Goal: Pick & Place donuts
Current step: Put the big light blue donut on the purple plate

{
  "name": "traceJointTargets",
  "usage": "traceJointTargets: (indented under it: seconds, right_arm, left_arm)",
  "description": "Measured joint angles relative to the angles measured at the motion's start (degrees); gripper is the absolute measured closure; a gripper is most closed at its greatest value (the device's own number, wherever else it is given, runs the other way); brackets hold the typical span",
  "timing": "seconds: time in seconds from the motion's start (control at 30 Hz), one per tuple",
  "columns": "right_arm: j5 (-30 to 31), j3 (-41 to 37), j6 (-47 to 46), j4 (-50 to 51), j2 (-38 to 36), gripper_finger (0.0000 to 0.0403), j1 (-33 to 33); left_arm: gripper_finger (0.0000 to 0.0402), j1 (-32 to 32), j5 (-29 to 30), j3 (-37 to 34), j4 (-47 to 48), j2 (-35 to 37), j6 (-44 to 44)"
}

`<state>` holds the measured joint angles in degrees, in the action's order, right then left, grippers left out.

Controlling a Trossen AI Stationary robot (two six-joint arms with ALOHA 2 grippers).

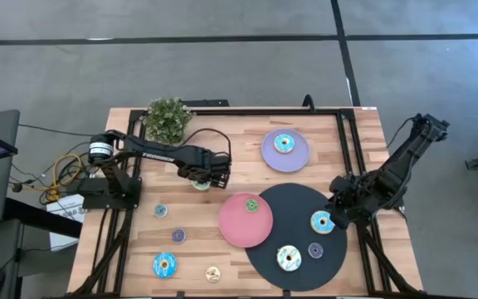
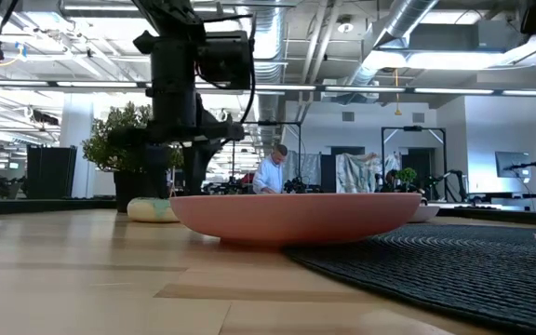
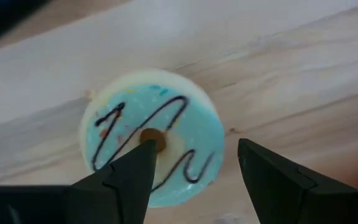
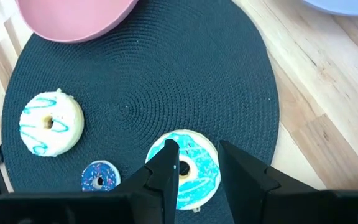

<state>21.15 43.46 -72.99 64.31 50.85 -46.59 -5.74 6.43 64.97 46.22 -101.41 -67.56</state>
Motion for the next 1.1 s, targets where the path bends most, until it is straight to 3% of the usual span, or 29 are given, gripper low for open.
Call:
traceJointTargets:
  seconds: [0.8, 1.1]
  right_arm:
    - [0.02, 0.00, 0.07, 0.07, 0.02, 0.0301, -0.06]
    - [0.02, 0.00, 0.00, 0.00, 0.00, 0.0301, -0.06]
  left_arm:
    - [0.0182, 0.87, 1.61, -2.49, -2.43, 0.01, -1.47]
    - [0.0252, 0.87, 1.13, -2.49, -3.75, 0.01, -1.63]
